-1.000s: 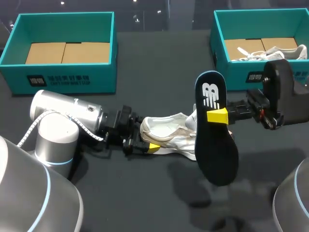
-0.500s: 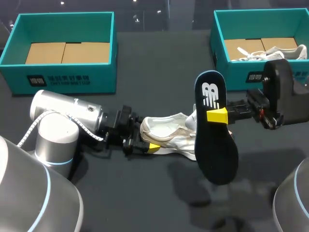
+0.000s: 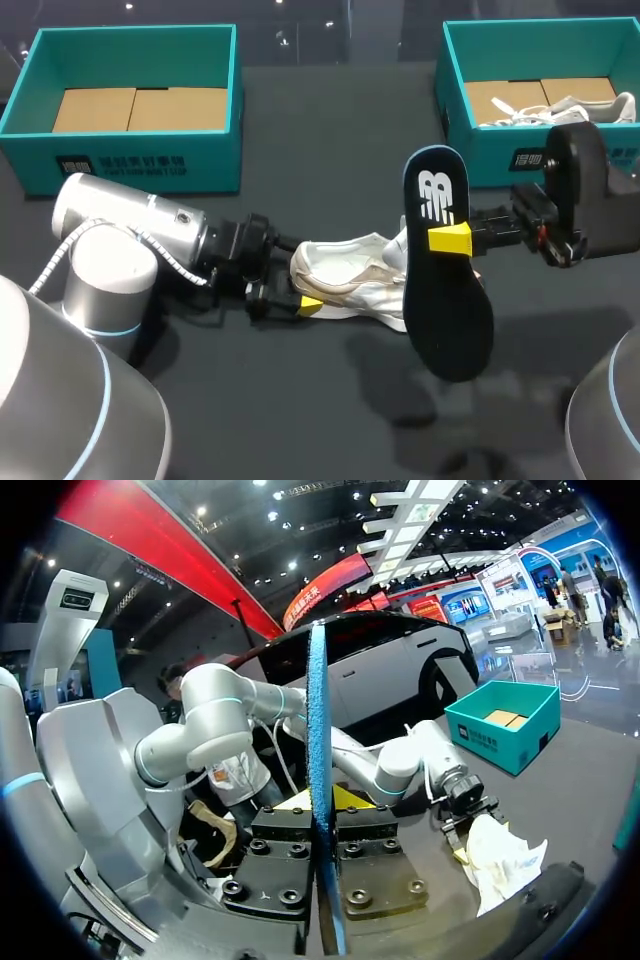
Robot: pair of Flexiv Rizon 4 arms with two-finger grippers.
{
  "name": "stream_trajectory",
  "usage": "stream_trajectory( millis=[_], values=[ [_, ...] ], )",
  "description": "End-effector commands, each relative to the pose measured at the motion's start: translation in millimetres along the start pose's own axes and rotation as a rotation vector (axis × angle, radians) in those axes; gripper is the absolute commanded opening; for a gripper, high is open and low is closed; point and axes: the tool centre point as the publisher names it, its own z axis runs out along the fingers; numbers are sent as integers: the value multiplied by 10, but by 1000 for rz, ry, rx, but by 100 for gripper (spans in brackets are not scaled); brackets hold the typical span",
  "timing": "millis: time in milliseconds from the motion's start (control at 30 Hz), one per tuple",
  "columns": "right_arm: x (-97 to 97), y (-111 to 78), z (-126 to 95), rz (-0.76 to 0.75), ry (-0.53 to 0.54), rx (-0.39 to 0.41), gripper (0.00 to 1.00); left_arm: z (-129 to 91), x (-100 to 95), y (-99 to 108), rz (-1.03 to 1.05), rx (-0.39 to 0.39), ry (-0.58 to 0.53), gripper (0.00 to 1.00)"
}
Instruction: Take the shoe out of the shoebox, open the shoe tongue, remove and reinsert the insole, then place the shoe into the shoebox
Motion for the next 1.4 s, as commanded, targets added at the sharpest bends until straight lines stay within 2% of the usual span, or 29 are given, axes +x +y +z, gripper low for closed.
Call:
stream_trajectory(
  millis=[33, 67, 633, 800, 867, 900, 1367, 1400],
  values=[
    [88, -38, -20, 0, -39, -6, 0, -172, -29, -128, 35, -155, -38, 100],
    [88, -38, -20, 0, -39, -6, 0, -218, -30, -158, 59, -206, -42, 100],
    [88, -38, -20, 0, -39, -6, 0, -218, -30, -158, 59, -206, -42, 100],
    [88, -38, -20, 0, -39, -6, 0, -399, -64, -263, 48, -327, -29, 100],
    [88, -38, -20, 0, -39, -6, 0, -421, -110, -321, 45, -403, 9, 100],
    [88, -38, -20, 0, -39, -6, 0, -438, -123, -365, 46, -470, 25, 100],
    [88, -38, -20, 0, -39, -6, 0, -438, -123, -365, 46, -470, 25, 100],
    [88, -38, -20, 0, -39, -6, 0, -430, -126, -386, 46, -503, 23, 100]
  ],
)
